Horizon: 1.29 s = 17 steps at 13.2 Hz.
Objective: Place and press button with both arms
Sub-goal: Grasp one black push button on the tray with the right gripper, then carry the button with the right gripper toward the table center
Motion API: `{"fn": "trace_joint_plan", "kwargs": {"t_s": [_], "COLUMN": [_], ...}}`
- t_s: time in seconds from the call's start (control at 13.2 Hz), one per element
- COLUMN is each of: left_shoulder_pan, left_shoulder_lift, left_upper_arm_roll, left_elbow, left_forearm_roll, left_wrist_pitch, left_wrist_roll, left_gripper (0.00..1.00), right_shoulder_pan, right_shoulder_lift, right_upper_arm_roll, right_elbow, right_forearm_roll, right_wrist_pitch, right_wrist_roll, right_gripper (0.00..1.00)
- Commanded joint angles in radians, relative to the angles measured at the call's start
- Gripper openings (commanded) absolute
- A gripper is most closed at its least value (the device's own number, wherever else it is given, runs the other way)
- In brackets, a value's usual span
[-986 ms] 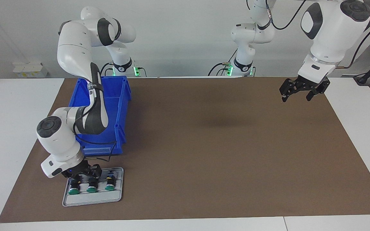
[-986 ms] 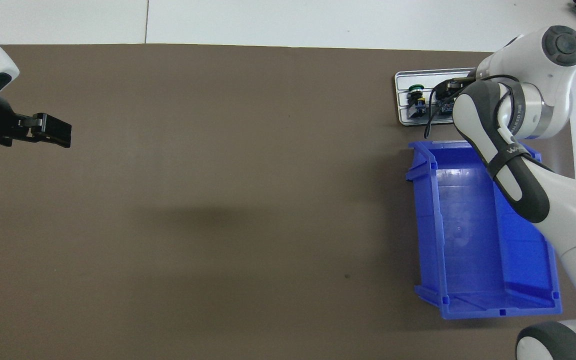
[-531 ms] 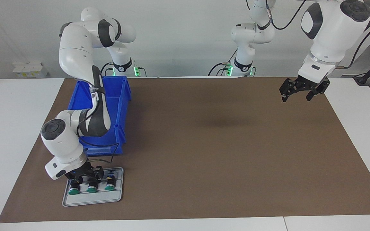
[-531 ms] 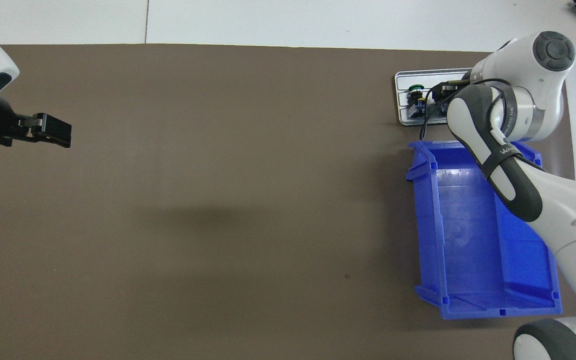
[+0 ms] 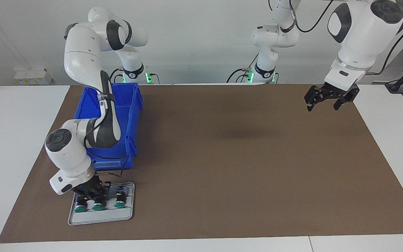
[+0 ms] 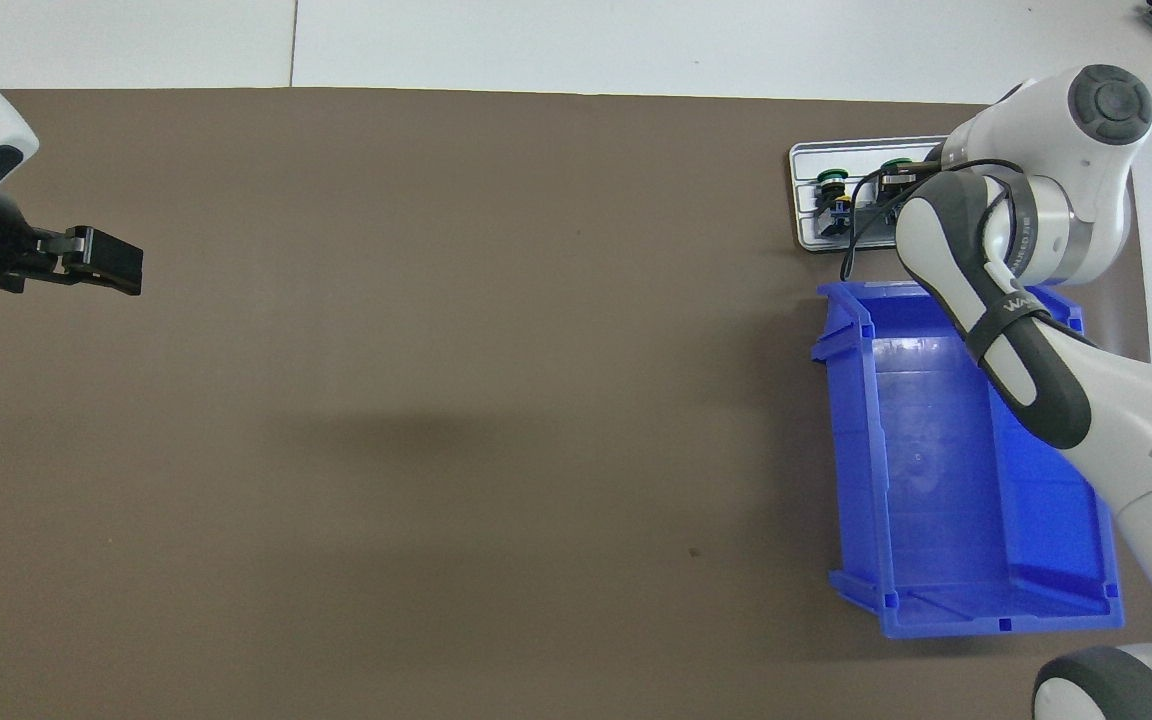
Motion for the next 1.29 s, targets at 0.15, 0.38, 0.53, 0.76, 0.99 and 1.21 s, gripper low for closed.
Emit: {"fn": "trace_joint_plan", "kwargs": {"t_s": [0.15,0.38,0.53,0.76,0.99,1.21], "left_shoulder_pan": [0.004,0.004,0.004,0.004,0.004,0.004], "left_shoulder_lift": [-0.029,-0.029,-0.029,-0.029,-0.029,-0.029], "left_upper_arm_roll": [-0.003,-0.003,-0.003,-0.003,-0.003,-0.003], "left_elbow": [-0.033,-0.033,-0.033,-0.033,-0.033,-0.033], "left_forearm_roll": [0.018,0.018,0.018,0.018,0.018,0.018], "left_wrist_pitch": [-0.001,-0.001,-0.001,-0.001,-0.001,-0.001], "left_wrist_roll": [-0.003,-0.002,-0.003,-0.003,-0.003,-0.003], "left_gripper": [1.00,1.00,1.00,1.00,1.00,1.00], "right_shoulder_pan": [0.058,0.159,0.237,0.346,0.499,0.607], "right_shoulder_lift": [-0.195,-0.235,-0.237,-0.237,-0.225,-0.173], "right_upper_arm_roll": [0.007,0.006,0.003,0.003,0.004,0.004], "right_elbow": [-0.099,-0.103,-0.098,-0.092,-0.083,-0.020], "right_forearm_roll": [0.008,-0.009,-0.014,-0.023,-0.125,-0.182], "right_wrist_pitch": [-0.119,-0.168,-0.173,-0.170,-0.167,-0.180], "right_wrist_roll": [0.309,0.613,0.843,1.156,1.503,1.801], "right_gripper": [0.00,0.00,0.00,0.00,0.00,0.00]}}
